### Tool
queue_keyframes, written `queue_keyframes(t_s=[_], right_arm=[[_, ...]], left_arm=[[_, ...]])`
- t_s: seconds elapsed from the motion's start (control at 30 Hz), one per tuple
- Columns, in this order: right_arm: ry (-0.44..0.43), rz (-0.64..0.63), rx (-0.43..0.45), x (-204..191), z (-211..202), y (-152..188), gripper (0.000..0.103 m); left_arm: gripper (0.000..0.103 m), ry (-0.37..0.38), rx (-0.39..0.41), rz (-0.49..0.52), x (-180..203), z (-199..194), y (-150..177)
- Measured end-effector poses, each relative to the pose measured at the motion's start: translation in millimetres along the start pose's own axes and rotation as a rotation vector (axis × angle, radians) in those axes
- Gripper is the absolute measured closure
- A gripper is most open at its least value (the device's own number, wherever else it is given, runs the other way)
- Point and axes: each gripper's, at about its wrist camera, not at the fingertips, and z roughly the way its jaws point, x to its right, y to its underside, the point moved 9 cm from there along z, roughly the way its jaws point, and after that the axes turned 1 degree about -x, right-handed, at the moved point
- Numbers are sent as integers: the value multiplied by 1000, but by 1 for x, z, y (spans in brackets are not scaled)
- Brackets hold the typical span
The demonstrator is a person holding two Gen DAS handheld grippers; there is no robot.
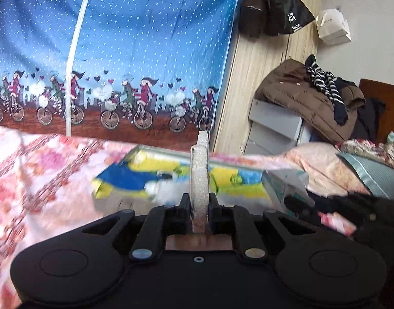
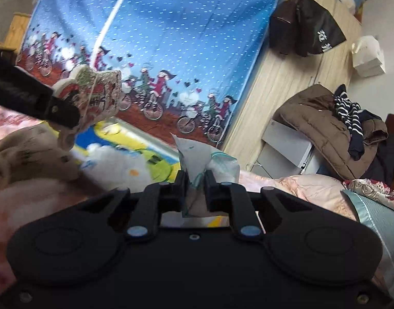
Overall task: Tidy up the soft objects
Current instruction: 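Carry the light blue packet over the tray and release it inside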
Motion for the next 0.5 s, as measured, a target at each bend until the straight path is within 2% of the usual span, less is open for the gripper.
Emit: queue_keyframes(t_s=[0.1,0.2,0.33,0.5], right_arm=[[2,33,-23,10,27,3,94],[-15,87,-61,17,53,14,94],[-44,125,-89,12,79,26,94],[-96,134,-136,6,99,37,94]], left_arm=[[90,-1,16,0,6,32,-21],[89,-3,-2,0,11,68,-37],[89,-13,-86,11,18,119,-40],[90,-28,-140,58,27,162,-30]])
